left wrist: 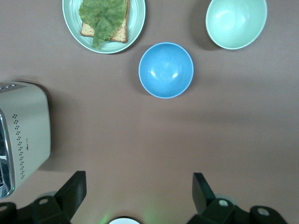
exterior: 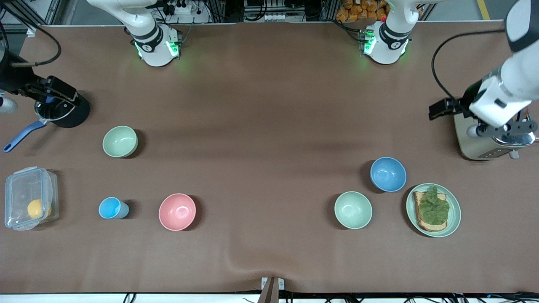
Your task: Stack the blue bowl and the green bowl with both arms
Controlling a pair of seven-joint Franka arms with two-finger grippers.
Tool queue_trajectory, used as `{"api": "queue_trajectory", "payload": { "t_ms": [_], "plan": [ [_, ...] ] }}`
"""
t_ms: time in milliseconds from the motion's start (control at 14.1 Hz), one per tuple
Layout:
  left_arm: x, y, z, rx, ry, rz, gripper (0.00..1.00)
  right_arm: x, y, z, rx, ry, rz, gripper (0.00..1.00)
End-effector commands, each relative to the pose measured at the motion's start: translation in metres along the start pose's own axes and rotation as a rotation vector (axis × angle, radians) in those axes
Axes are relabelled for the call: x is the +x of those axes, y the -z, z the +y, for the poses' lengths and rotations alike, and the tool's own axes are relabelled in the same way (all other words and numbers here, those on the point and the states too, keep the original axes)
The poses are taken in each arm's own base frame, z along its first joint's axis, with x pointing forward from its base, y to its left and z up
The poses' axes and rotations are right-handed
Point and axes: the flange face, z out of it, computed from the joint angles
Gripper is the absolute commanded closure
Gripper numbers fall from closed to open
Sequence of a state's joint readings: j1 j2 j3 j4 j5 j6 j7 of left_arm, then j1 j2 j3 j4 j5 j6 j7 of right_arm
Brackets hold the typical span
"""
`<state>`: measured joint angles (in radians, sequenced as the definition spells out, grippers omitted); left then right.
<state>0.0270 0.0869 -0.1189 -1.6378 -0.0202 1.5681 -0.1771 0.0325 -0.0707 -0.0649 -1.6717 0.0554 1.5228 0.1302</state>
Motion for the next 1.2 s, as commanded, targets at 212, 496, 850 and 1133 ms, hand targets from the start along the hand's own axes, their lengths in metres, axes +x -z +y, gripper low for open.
{"api": "queue_trajectory", "payload": {
  "t_ms": [212, 496, 850, 1133],
  "plan": [
    [0.063, -0.047, -0.029, -0.036, 0.053, -0.029, 0.00, -0.012, -0.092, 0.092, 0.032, 0.062, 0.016, 0.00],
    [0.083, -0.084, -0.030, 0.066, 0.011, -0.043, 0.00, -0.019, -0.160, 0.124, 0.046, 0.070, 0.010, 0.00],
    [0.096, -0.122, -0.040, 0.080, -0.039, -0.105, 0.00, -0.029, -0.223, 0.132, 0.035, 0.093, 0.055, 0.00],
    [0.106, -0.159, -0.077, -0.034, 0.059, -0.176, 0.00, -0.034, -0.266, 0.141, 0.018, 0.116, 0.071, 0.04]
  ]
}}
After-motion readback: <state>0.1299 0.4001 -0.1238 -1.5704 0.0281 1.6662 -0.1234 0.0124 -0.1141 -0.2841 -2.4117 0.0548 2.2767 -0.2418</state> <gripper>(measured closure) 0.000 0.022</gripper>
